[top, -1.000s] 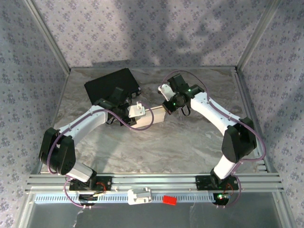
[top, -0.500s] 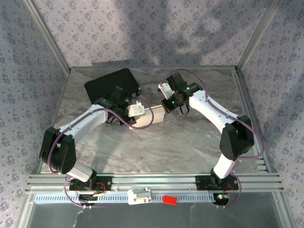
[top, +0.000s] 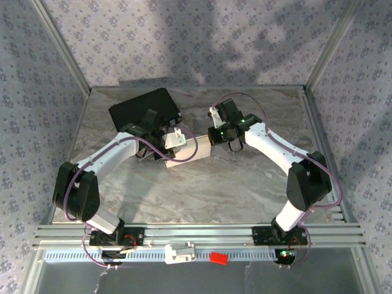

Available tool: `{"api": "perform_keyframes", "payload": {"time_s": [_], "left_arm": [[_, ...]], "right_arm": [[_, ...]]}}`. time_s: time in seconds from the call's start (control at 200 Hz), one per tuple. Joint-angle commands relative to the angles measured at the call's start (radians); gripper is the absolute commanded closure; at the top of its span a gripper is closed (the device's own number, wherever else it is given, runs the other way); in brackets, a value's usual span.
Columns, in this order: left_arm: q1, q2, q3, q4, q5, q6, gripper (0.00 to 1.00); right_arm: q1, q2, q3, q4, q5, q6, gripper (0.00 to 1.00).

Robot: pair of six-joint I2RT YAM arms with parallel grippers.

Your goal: Fold the paper box

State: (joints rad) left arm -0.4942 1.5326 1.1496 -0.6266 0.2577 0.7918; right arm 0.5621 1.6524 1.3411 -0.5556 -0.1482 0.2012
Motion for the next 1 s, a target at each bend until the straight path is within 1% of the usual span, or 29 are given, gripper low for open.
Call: {"api": "perform_keyframes", "payload": {"time_s": [0.0, 0.145, 0.18, 0.205, 0.31, 0.49, 0.58, 0.625, 0.72, 0.76, 0.825, 0.875, 0.994], "left_arm": [[0.005, 0.010, 0.042, 0.006, 0.054, -0.005, 0.63], [0.011, 0.008, 0.040, 0.011, 0.059, -0.012, 0.62], [0.012, 0.010, 0.041, 0.013, 0.058, -0.012, 0.62], [0.013, 0.012, 0.040, 0.013, 0.058, -0.011, 0.62], [0.024, 0.015, 0.042, 0.020, 0.062, -0.021, 0.62], [0.037, 0.026, 0.056, 0.026, 0.082, -0.052, 0.62], [0.036, 0.028, 0.059, 0.025, 0.089, -0.073, 0.61], [0.034, 0.024, 0.054, 0.029, 0.092, -0.082, 0.59], [0.025, -0.001, 0.020, 0.067, 0.068, -0.106, 0.50], [0.024, -0.019, 0.001, 0.091, 0.068, -0.117, 0.48], [0.020, -0.050, -0.033, 0.142, 0.029, -0.143, 0.43], [0.019, -0.069, -0.052, 0.171, 0.011, -0.158, 0.41], [-0.004, -0.096, -0.076, 0.215, -0.022, -0.148, 0.40]], "right_arm": [[0.020, 0.001, -0.061, -0.007, 0.054, 0.018, 1.00], [0.044, -0.022, -0.124, 0.017, 0.161, -0.033, 1.00], [0.049, -0.030, -0.140, 0.037, 0.176, -0.055, 1.00], [0.051, -0.032, -0.183, 0.048, 0.190, -0.070, 1.00], [0.055, -0.034, -0.231, 0.067, 0.243, -0.107, 1.00], [0.043, -0.057, -0.306, 0.095, 0.212, -0.053, 1.00], [0.051, -0.035, -0.309, 0.104, 0.190, -0.046, 1.00], [0.058, -0.023, -0.295, 0.104, 0.193, -0.049, 1.00], [0.063, -0.006, -0.258, 0.086, 0.197, -0.049, 1.00], [0.067, -0.007, -0.247, 0.083, 0.199, -0.049, 1.00], [0.074, -0.007, -0.233, 0.077, 0.204, -0.047, 1.00], [0.084, -0.004, -0.225, 0.072, 0.208, -0.048, 1.00], [0.104, 0.013, -0.212, 0.065, 0.215, -0.045, 1.00]]}}
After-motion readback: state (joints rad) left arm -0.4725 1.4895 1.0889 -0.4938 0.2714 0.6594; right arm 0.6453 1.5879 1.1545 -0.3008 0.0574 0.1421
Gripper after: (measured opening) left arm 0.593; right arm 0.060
